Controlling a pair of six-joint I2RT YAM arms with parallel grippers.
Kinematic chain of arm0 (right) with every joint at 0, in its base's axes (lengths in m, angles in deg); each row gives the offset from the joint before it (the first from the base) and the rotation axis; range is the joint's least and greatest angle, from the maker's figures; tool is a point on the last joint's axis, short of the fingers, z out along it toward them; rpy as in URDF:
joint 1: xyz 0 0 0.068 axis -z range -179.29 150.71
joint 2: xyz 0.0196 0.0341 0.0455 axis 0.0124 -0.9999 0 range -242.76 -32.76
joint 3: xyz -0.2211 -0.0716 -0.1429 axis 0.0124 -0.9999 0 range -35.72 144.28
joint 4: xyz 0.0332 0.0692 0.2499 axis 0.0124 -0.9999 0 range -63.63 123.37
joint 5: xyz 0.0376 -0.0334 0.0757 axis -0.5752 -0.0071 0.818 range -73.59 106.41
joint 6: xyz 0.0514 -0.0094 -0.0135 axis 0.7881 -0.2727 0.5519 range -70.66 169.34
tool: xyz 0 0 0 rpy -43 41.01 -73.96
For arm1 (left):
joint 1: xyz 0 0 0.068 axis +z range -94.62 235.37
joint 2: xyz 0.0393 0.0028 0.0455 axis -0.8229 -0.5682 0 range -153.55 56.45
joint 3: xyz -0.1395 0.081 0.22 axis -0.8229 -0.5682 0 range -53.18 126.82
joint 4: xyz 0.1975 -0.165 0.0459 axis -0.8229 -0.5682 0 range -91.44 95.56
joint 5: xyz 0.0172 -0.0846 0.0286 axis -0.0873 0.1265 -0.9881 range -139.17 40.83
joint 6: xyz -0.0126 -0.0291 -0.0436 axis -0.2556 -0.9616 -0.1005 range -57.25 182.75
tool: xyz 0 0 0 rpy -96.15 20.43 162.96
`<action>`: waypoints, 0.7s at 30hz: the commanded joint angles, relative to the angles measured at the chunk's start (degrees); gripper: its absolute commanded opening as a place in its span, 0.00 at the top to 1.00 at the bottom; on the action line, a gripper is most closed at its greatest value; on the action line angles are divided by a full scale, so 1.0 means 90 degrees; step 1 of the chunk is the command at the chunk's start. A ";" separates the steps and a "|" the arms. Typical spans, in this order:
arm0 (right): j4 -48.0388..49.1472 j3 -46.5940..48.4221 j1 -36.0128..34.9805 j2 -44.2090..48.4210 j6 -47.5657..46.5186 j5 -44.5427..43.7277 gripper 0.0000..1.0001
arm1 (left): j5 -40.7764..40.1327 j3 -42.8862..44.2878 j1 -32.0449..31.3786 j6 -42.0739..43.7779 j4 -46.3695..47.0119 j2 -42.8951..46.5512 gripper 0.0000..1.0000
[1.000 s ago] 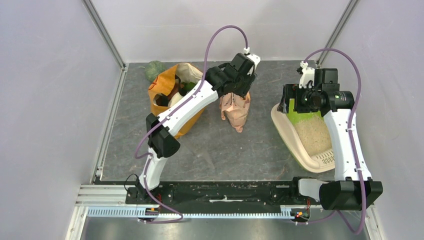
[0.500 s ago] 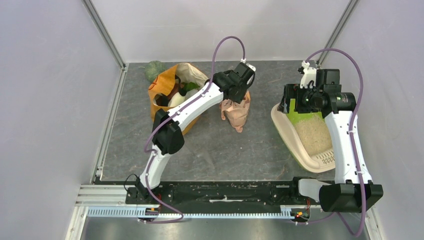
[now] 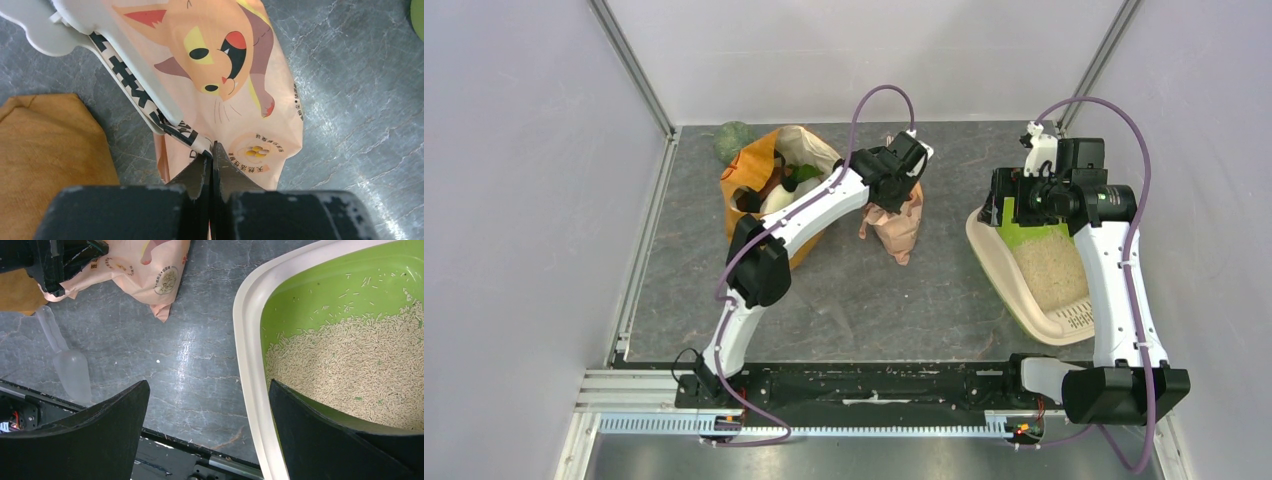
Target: Fill the litter box with clean litter
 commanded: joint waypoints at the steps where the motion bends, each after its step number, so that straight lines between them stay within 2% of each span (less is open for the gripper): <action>1: 0.0151 0.0265 0.0020 -0.0013 -0.0050 0.0258 0.03 | 0.0844 -0.0352 -0.0031 0.0941 0.0025 0.0789 0.98; 8: -0.0147 0.0495 0.0020 -0.0032 -0.0563 0.0285 0.03 | 0.1784 -0.1516 -0.0031 0.2841 0.0286 0.2101 0.98; 16: -0.0390 0.0663 0.0069 -0.0090 -0.1059 0.0412 0.03 | 0.3284 -0.2875 -0.0084 0.5088 0.0203 0.3510 0.98; 21: -0.0454 0.0510 0.0073 -0.0008 -0.1752 0.1395 0.04 | 0.3542 -0.4165 -0.0099 0.6417 0.0434 0.4353 0.98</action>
